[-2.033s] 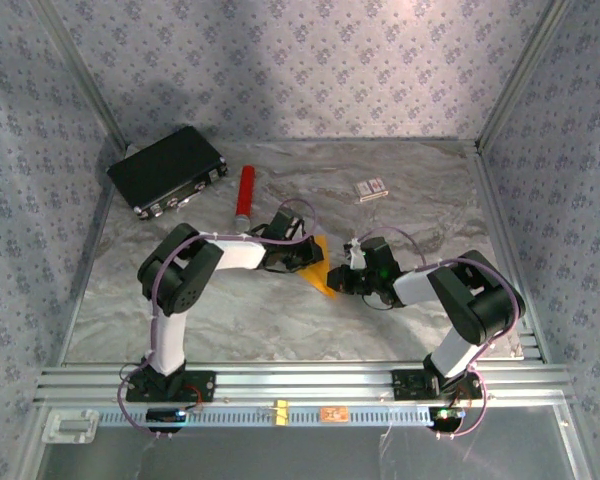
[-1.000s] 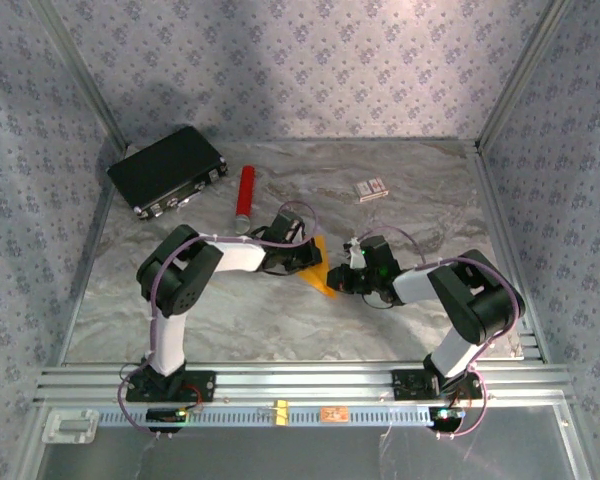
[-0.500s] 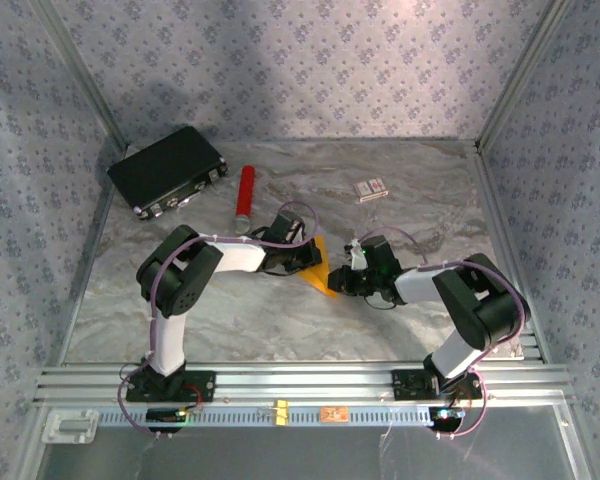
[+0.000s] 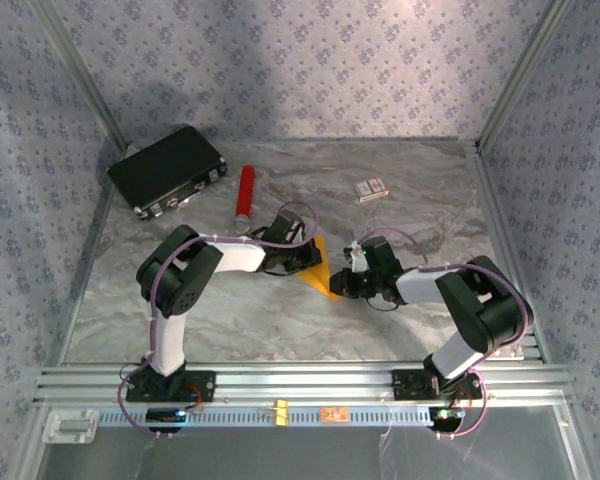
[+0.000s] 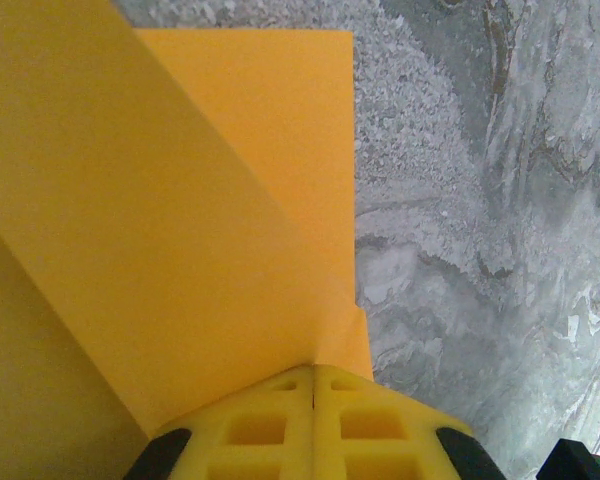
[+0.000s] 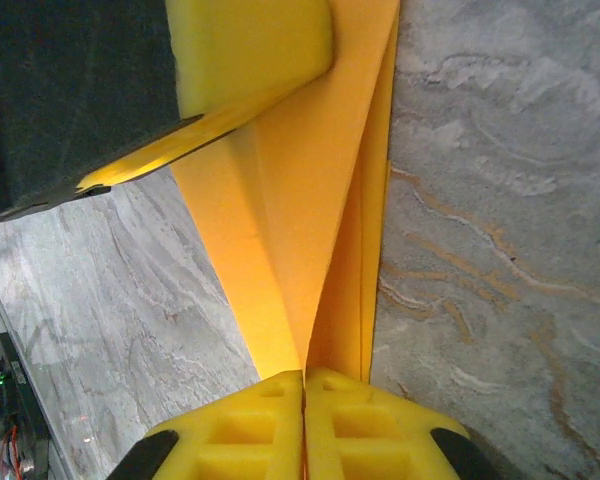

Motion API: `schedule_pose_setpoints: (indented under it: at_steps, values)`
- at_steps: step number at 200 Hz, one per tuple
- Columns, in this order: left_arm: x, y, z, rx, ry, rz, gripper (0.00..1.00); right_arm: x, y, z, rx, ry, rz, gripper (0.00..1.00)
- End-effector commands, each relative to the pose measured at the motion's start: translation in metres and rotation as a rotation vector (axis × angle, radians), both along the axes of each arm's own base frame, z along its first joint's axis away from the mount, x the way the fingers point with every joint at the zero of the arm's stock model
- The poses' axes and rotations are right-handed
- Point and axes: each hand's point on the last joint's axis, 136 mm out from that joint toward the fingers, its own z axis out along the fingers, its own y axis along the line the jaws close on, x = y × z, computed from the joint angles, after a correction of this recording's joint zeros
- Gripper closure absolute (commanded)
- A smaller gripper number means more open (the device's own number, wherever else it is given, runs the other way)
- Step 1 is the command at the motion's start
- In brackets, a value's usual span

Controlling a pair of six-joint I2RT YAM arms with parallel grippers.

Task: Fold a paper plane with a square sheet of paper (pick it up from the middle)
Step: Fourth fold the wing at the center of the table.

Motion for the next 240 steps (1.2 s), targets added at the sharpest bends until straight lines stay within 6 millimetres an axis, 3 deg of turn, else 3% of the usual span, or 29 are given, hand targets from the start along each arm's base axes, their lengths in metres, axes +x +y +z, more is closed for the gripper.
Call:
schedule_pose_setpoints:
  at_steps: [1,81,140,192,240]
  values:
    - [-0.008,0.016,-0.015,0.068,0.029,0.016,0.96,-0.033,-0.016,-0.026,-0.071,0.148,0.016,0.9]
    - [-0.008,0.014,-0.013,0.058,0.028,0.013,0.96,-0.039,-0.025,-0.027,-0.146,0.144,0.04,0.85]
    - [-0.007,0.013,-0.013,0.055,0.03,0.012,0.96,-0.045,-0.032,-0.038,-0.184,0.167,0.033,0.94]
    - [-0.009,0.013,-0.014,0.058,0.031,0.008,0.96,-0.044,-0.033,-0.028,-0.186,0.137,0.04,0.85]
    - [-0.008,0.012,-0.015,0.054,0.034,0.008,0.97,-0.047,-0.04,-0.041,-0.264,0.15,0.053,0.85]
